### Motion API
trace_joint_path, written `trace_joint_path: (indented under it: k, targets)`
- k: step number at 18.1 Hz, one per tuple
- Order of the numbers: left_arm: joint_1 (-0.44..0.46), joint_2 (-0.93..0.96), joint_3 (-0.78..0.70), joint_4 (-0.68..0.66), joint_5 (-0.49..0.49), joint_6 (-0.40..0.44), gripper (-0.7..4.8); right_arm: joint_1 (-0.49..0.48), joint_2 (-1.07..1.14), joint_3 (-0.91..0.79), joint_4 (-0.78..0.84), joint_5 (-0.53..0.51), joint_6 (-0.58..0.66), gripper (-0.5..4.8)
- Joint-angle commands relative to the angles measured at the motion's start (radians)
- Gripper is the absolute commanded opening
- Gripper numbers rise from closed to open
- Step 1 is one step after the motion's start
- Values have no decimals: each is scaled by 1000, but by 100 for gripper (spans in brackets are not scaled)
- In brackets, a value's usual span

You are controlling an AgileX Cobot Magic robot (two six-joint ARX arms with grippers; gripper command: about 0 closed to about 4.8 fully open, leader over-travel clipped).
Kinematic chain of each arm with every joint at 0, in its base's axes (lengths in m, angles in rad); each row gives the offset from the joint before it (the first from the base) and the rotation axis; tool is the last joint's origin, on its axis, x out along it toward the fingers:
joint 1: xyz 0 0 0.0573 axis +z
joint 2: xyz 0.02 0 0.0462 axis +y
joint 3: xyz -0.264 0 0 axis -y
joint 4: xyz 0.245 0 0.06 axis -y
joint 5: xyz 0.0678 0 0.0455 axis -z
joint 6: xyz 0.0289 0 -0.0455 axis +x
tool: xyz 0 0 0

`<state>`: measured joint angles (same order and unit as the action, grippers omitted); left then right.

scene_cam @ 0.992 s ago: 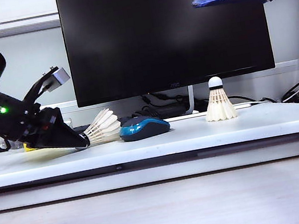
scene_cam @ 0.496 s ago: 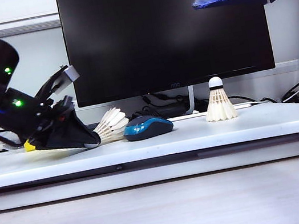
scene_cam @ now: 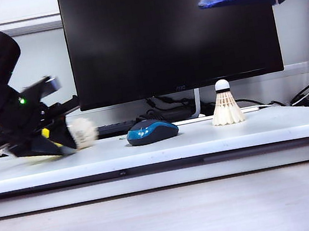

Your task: Stack the badminton balls on the table vertically.

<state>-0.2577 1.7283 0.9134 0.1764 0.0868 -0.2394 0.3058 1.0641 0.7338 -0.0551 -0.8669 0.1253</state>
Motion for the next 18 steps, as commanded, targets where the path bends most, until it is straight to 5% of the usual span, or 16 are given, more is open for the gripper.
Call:
trace_joint_path:
  k: [1, 2, 5, 8, 10, 13, 14, 18]
  targets:
    - [-20, 16, -14, -100, -105, -82, 347, 1, -4, 3, -3, -8, -3, 210]
    - [-34, 15, -14, -100, -86, -69, 479, 1, -4, 3, -2, -8, -3, 210]
    - [-75, -17, -14, -120, -20, 59, 479, 1, -4, 3, -2, -8, -3, 210]
    - [-120, -128, -14, -139, -42, 296, 479, 1, -4, 3, -7, -8, -3, 210]
    - [-153, -271, -14, -127, -39, 634, 479, 1, -4, 3, -8, -8, -4, 210]
    - [-152, -363, -14, -147, -39, 1021, 479, 1, -4, 3, -9, -8, -4, 210]
    - [-138, -378, -14, -178, -39, 1223, 461, 1, -4, 3, -9, -8, -4, 210]
    - [-76, -357, -12, -300, -46, 1409, 451, 1, -4, 3, -19, -12, -4, 210]
